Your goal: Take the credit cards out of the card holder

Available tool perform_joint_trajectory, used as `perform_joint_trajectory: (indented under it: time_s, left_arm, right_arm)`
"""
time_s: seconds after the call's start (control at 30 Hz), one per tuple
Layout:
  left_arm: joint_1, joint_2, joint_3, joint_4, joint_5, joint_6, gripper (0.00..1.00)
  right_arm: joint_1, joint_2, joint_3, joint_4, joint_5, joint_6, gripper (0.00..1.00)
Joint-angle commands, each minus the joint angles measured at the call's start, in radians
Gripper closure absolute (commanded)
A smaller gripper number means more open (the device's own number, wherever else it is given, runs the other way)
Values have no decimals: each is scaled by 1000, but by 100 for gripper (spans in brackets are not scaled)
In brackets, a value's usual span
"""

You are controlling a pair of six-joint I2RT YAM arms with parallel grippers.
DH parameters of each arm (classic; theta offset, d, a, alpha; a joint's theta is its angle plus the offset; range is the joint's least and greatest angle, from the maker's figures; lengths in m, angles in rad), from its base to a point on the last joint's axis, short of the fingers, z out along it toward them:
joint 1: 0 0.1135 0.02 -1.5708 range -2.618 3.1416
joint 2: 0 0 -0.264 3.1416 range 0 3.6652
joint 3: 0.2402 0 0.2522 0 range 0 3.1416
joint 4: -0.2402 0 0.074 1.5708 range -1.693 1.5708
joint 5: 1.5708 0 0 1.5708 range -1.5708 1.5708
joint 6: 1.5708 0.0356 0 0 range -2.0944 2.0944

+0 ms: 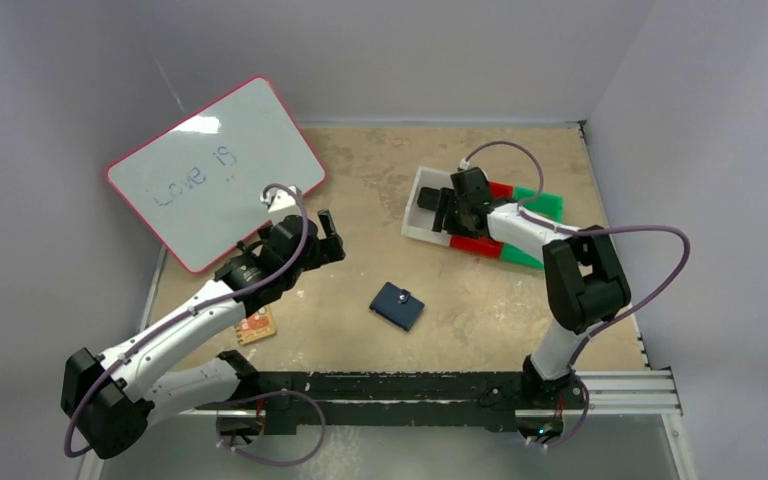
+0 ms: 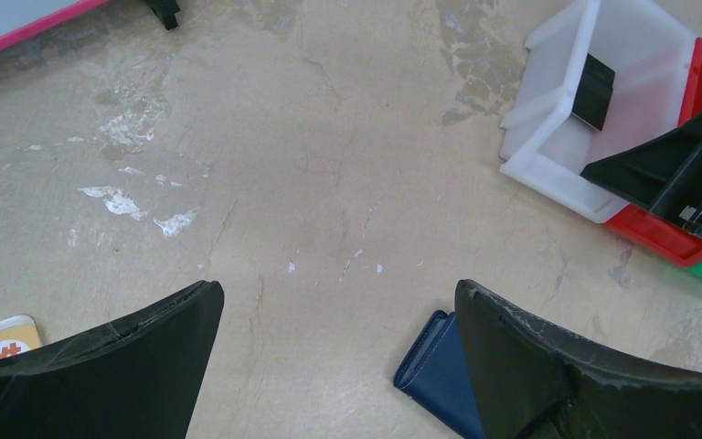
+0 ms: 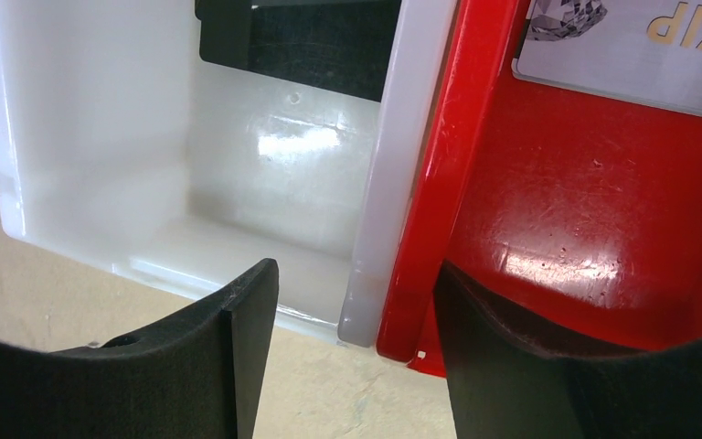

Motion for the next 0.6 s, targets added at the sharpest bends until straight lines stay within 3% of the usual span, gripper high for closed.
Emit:
perform_joint_trajectory:
  time_s: [0.0, 0.57]
  left_arm:
    - [-1, -22, -7, 6, -27, -5, 1]
    - [-1, -59, -7, -43, -94, -26, 1]
  right_arm:
    - [73, -7, 18, -1, 4, 35, 36]
    - [293, 159, 238, -49, 37, 80, 36]
